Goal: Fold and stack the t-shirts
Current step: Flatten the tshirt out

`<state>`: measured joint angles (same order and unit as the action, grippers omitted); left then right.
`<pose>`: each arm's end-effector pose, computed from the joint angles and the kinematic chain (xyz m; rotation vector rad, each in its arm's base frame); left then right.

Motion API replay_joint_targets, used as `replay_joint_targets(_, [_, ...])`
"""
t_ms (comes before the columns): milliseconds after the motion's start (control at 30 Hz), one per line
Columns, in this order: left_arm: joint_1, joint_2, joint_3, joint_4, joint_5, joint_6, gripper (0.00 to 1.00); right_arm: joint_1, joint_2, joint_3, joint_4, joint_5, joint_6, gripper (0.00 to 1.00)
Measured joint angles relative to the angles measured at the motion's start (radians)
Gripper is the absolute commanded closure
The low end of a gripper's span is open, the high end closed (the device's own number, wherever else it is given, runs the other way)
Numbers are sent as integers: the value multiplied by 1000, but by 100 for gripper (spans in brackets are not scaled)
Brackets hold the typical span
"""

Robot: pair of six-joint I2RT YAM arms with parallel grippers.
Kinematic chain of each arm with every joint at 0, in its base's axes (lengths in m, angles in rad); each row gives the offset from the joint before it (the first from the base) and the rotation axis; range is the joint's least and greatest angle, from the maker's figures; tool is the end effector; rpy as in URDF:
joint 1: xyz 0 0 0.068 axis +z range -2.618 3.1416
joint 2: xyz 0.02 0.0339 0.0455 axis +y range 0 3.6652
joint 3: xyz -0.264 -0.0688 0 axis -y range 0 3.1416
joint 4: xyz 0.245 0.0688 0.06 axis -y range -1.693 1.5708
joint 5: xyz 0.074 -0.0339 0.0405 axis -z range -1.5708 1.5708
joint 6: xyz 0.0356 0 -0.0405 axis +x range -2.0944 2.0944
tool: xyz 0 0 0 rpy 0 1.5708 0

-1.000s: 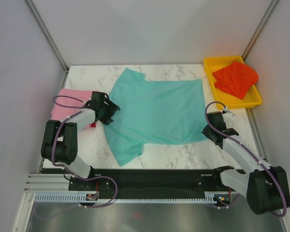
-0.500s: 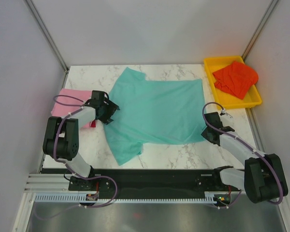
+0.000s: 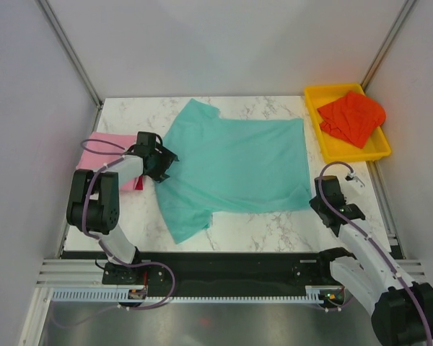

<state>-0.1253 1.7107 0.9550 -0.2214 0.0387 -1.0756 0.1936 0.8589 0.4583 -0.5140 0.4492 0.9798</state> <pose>0.3348 -0.0436 0.1597 -1.1890 2.3451 -0.4964 0.1612 0.0159 0.1890 1.0728 2.1083 -0.0042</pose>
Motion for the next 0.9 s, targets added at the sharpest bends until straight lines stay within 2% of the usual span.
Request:
replay_joint_targets(133, [2,8,8,0,0,0,21,0,-111,-23,-60,8,37,45])
replay_joint_targets(300, [2,11,11,1,-1,0,22,0,-244,-31,-105,8,47,49])
replay_joint_targets(367, [2,11,11,1,-1,0,22,0,-249,-32,-94,5,37,54])
replay_joint_targets(533, [2,11,11,1,-1,0,22,-1,-44,-11,-35,-38,-34,59])
replay_joint_targets(633, [2,10,11,1,-1,0,23,-1,95,15,11,-65,-108,57])
replay_joint_targets(733, [2,10,11,0,-2,0,23,-1,138,19,70,-98,-178,52])
replay_joint_targets(900, [2,10,11,0,-2,0,23,-1,147,19,140,-143,-236,48])
